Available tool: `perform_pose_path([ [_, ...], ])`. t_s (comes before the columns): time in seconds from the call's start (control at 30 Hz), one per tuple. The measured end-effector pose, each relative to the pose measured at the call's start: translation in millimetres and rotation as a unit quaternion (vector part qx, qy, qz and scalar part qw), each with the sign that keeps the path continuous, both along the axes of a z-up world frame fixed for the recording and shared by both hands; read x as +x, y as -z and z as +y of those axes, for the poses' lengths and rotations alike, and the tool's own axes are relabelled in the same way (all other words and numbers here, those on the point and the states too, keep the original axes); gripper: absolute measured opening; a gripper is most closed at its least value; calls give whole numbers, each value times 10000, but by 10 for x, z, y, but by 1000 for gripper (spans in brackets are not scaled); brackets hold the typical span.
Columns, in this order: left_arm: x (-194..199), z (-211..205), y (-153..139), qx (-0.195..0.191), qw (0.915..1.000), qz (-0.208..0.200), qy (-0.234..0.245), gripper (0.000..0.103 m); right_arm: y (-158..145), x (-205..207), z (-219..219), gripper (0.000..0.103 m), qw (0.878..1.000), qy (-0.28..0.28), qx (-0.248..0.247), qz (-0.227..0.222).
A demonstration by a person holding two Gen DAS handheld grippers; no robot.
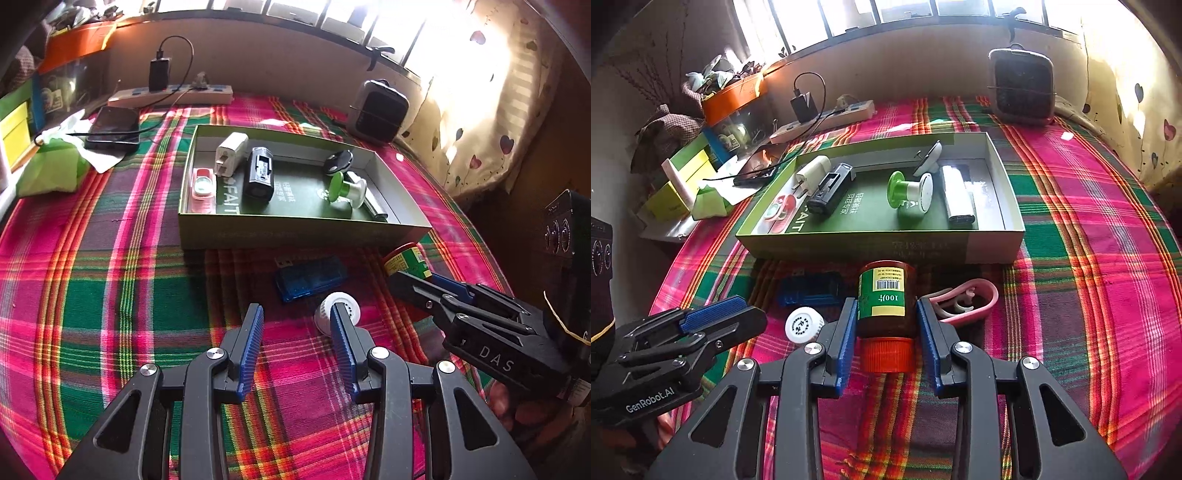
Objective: Organize rigid objects
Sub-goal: 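Grasp the white round roll with the left gripper while the right grasps the red-capped jar, then lift the white roll with the left gripper while the right lifts the red-capped jar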
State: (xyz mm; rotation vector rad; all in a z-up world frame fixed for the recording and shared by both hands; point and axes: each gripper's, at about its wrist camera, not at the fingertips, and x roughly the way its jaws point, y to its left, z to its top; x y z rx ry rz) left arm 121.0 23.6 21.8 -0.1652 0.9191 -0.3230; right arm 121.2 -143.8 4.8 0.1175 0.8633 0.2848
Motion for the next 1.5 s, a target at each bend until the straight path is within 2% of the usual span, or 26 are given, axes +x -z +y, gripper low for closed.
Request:
perform_pose_path([
  [0.4,85,-362,114,277,9994,141,150,41,-106,-93,-321,33,9995,162,125,-229],
  [0.77,107,-526,123,746,9972,0,22,41,-76,-86,-516,33,9993,234,168,-249],
  [1.03,98,-573,130,902,9959,-66,-54,40,-54,-83,-573,33,9992,238,221,-236],
  [1.2,96,-566,125,954,9953,-66,-120,28,-51,-87,-591,33,9991,253,232,-234],
  [1.5,83,-568,119,950,9954,-89,-126,27,-48,-85,-610,33,9991,261,243,-226],
])
